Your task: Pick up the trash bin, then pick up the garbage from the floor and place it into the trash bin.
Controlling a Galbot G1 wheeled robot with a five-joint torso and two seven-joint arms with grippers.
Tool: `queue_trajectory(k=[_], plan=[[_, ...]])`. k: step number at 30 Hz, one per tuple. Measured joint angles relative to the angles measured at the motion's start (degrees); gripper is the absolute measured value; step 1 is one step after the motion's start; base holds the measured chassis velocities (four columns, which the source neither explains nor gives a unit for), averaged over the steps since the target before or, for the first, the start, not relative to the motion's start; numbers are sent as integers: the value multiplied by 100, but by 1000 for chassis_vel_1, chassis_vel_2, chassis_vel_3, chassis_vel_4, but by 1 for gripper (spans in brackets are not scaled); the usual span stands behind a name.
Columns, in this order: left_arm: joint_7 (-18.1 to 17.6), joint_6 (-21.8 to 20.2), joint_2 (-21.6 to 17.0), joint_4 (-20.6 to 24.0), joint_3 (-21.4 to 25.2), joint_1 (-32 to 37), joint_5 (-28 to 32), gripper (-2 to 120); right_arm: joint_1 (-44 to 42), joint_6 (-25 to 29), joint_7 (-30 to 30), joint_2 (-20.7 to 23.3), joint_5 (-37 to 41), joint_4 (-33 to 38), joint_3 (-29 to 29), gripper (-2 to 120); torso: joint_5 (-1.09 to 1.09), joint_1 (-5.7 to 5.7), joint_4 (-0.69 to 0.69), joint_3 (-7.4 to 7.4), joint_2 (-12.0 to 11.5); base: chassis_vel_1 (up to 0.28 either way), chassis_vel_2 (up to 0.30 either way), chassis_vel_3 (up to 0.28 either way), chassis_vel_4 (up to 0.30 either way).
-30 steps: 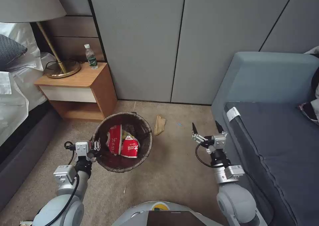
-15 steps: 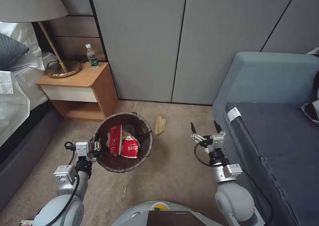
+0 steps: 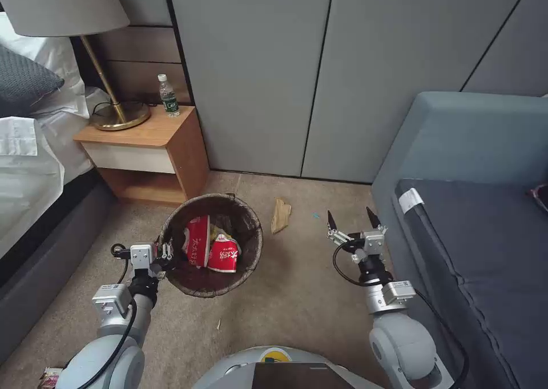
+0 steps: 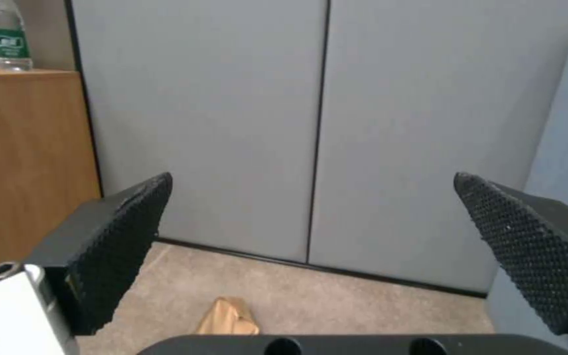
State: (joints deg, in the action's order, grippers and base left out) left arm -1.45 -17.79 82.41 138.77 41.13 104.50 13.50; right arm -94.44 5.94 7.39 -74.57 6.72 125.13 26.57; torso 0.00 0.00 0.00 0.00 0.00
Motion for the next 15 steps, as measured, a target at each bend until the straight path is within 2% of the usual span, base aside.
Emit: queue_trajectory(k=[15], plan=[[2,6,12,0,-23,5,-6,0,41,-77,34,39,48,-29,-32,100,0,0,0,0,0,2,2,4,2]])
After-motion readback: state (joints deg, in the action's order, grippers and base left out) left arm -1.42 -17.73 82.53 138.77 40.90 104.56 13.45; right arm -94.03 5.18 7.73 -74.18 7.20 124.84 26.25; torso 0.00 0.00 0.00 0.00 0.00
